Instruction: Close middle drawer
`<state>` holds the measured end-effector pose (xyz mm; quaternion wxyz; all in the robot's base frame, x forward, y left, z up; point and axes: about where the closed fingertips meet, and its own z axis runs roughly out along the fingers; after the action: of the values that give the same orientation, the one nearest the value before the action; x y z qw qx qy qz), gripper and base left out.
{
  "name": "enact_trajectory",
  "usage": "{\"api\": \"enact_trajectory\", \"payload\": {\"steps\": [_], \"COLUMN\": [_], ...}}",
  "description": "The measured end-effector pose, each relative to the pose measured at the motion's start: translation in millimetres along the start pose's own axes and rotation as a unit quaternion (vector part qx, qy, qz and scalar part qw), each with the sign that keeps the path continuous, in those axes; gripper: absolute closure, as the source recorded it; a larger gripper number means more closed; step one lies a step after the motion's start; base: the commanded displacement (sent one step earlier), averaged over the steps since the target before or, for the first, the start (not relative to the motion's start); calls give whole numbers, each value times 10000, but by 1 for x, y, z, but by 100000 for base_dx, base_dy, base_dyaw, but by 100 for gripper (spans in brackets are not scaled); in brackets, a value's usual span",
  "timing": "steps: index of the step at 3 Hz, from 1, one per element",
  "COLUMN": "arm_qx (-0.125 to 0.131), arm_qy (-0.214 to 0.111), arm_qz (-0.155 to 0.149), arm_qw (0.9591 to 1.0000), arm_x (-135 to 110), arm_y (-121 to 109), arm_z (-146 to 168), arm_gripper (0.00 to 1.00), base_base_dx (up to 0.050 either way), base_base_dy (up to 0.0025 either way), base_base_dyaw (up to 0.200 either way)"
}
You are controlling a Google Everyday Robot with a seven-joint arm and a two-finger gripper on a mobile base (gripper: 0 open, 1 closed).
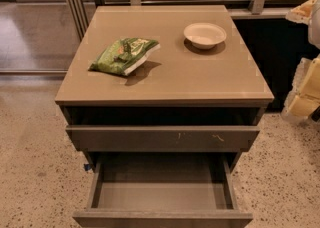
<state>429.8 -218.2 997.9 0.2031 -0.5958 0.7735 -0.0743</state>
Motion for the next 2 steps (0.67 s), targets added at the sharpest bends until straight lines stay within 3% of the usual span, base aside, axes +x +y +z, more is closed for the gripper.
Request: {"api": "enact_trajectory", "payload": {"steps": [1,2], "arm_qx": [0,0], "arm_qy": [0,-1], "arm_qz": [0,0], "arm_qw": [10000,10000], "arm_x": [0,0], "arm_y": [0,0], "arm_z": [0,0], "arm_gripper": [0,0], "base_base_dx": [-5000,0], "base_base_dy": [0,0], "base_base_dyaw": [4,0]}}
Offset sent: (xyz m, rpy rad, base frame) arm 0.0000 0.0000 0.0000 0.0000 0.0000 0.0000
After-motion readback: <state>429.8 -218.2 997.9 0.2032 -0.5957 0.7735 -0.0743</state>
